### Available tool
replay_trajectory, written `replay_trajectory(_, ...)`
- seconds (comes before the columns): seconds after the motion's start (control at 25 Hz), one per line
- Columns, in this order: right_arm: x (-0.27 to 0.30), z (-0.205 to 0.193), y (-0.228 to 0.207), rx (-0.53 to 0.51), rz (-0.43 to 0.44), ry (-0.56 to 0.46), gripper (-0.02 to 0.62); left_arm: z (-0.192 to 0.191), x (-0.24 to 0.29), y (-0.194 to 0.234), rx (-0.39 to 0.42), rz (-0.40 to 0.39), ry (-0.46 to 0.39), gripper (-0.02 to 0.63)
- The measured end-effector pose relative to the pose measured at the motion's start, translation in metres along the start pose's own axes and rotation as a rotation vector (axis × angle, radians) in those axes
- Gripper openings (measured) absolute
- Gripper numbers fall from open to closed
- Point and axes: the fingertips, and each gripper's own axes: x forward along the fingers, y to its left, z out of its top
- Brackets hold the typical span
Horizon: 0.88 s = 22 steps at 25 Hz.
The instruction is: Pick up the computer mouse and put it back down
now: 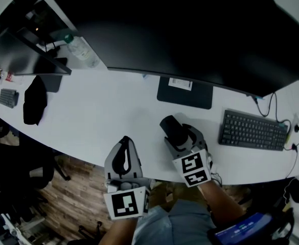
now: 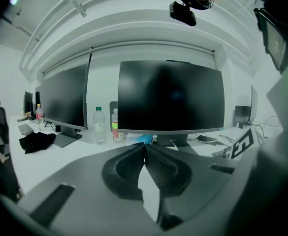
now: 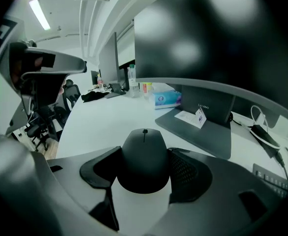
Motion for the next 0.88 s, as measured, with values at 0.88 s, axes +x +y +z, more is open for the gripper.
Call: replay_trajectory(0.88, -0.136, 0.194, 0.039, -0.137, -0.033, -0.433, 0.302, 0.103, -0.053, 0.029, 0.073, 0.034, -0.274, 0.008)
